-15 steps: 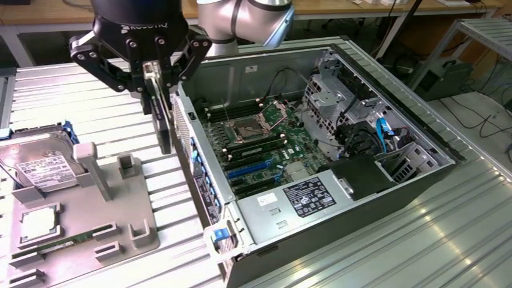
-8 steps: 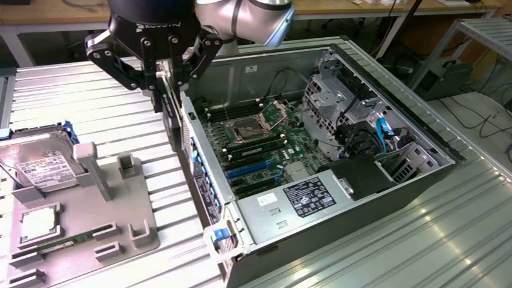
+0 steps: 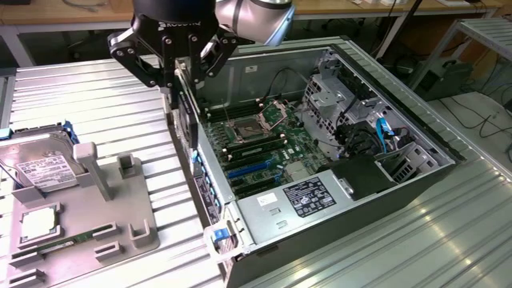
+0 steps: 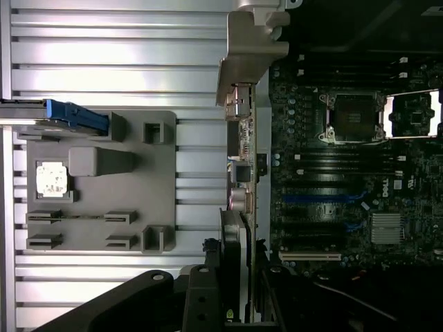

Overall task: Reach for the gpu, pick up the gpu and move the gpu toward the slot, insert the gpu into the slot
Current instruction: 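Pick up the gpu and move the gpu toward the slot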

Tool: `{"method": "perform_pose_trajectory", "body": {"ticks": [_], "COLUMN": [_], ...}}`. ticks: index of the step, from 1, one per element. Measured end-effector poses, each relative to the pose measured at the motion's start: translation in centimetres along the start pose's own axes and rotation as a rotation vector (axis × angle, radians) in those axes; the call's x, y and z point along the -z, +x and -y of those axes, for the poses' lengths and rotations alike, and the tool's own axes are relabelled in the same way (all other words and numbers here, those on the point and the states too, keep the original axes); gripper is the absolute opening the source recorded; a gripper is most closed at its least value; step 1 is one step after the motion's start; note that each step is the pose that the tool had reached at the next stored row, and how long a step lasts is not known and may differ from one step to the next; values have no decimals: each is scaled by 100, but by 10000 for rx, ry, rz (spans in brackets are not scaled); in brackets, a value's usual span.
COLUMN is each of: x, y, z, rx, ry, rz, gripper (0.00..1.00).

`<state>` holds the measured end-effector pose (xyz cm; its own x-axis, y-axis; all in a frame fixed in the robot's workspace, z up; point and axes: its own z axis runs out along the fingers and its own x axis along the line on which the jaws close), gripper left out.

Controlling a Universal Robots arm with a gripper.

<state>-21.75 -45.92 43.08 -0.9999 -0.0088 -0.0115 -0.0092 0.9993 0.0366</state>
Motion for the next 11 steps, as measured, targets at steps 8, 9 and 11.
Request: {"method": "perform_pose_trajectory", "body": {"ticks": [8,9,11], "x": [-3,-3,-3], "y": [-236,-268,-311], "z": [2,2,3], "rx": [-1,0,0], "ry": [0,0,0], "rz": [0,0,0], "gripper": [28,28,28]}}
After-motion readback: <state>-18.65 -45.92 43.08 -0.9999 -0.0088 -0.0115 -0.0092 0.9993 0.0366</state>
